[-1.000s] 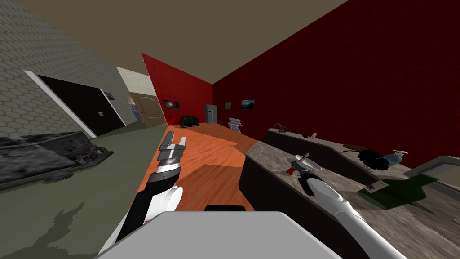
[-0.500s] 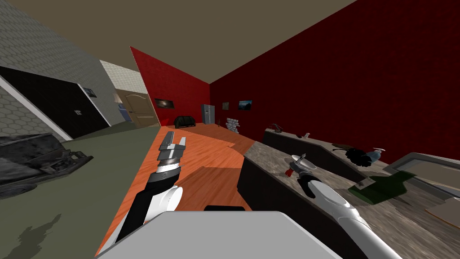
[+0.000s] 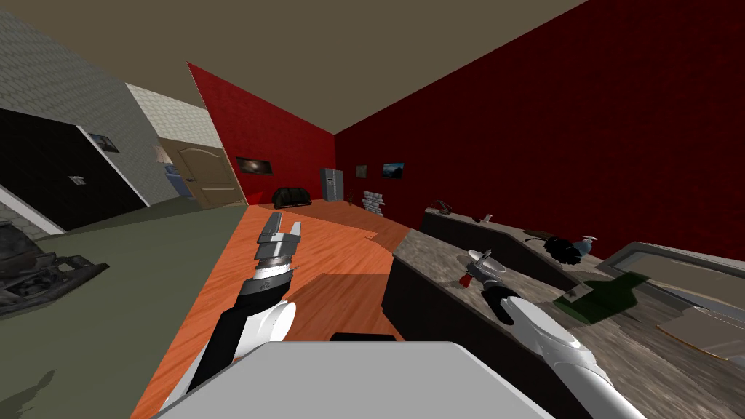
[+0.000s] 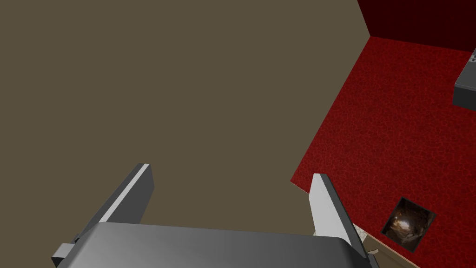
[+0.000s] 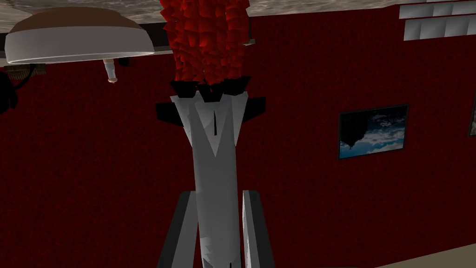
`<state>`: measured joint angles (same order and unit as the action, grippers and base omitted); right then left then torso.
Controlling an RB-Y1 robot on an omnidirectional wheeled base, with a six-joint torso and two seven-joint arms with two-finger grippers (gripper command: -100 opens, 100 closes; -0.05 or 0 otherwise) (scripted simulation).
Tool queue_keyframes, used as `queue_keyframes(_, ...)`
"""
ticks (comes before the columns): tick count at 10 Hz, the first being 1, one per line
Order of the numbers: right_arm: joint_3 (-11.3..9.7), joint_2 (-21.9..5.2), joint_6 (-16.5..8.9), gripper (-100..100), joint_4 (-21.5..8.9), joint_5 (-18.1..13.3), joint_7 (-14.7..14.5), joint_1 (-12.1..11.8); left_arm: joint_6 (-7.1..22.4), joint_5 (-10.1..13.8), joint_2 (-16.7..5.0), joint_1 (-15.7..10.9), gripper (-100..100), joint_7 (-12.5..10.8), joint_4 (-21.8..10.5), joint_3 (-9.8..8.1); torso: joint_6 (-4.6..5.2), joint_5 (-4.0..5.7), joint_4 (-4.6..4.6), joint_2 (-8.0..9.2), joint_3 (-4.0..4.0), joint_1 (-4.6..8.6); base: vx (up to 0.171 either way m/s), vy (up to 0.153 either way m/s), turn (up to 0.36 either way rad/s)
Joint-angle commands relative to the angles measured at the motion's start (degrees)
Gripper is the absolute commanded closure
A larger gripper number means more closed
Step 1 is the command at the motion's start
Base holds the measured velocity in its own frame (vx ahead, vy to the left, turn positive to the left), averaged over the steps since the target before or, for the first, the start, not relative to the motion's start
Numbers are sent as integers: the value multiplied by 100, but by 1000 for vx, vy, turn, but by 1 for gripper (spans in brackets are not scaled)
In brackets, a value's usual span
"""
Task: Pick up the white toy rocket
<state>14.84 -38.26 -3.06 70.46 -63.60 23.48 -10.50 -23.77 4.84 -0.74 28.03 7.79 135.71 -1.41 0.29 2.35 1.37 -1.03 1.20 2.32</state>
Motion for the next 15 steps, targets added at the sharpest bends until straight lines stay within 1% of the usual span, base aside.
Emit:
queue_keyframes(1, 19, 18, 34, 100, -19, 84, -286, 20, 0, 0, 0, 0, 0, 0, 0, 0, 0, 0, 0, 0, 0, 0, -11, 0, 11)
queue_keyframes(2, 19, 18, 34, 100, -19, 84, -402, 20, 0, 0, 0, 0, 0, 0, 0, 0, 2, 3, -1, 8, -4, 4, -11, 0, -4)
queue_keyframes(3, 167, 194, 316, 100, 274, 366, -592, -255, 0, 0, 0, 0, 0, 0, 0, 0, 3, 4, -1, 11, -6, 6, 106, 3, -299)
queue_keyframes(4, 167, 194, 351, 100, 390, 572, -731, -255, 0, 0, 0, 2, 0, 0, 0, -1, 26, 7, 7, -11, 7, 3, 137, 8, -232)
queue_keyframes(5, 167, 194, 351, 100, 390, 768, -885, -255, 0, 0, 0, 2, 0, 0, 0, -1, 9, 9, 9, -27, 16, 6, 73, 7, 19)
queue_keyframes(6, 167, 194, 351, 100, 390, 889, -1047, -255, 0, 0, 0, 0, 0, 0, 0, 0, -6, 12, 6, -23, 14, 8, 20, 4, 60)
queue_keyframes(8, 167, 194, 351, 100, 390, 889, -1361, -255, 0, 0, 0, 0, 0, 0, 0, 0, 3, 12, 0, 7, -3, 12, -9, -1, 3)
queue_keyframes(9, 314, 370, 644, 100, 677, 1170, -1535, -531, 0, 0, 0, 0, 0, 0, 0, 0, 5, 12, 0, 14, -7, 14, 123, 6, -292)
queue_keyframes(10, 314, 370, 668, 100, 799, 1323, -1696, -531, 0, 0, 0, 3, 0, 0, 0, -1, 26, 11, 7, -13, 8, 10, 150, 9, -208)
queue_keyframes(12, 314, 370, 668, 100, 799, 1654, -2049, -531, 0, 0, 0, 0, 0, 0, 0, 0, -6, 11, 7, -21, 14, 6, 33, 9, 21)
queue_keyframes(14, 314, 370, 668, 100, 799, 1695, -2320, -531, 0, 0, 0, 0, 0, 0, 0, 0, 2, 8, 3, 12, -4, 9, -17, 0, 3)
queue_keyframes(15, 462, 546, 954, 100, 1089, 1972, -2504, -806, 0, 0, 0, 0, 0, 0, 0, 0, 4, 6, 2, 16, -7, 10, 104, 17, -323)
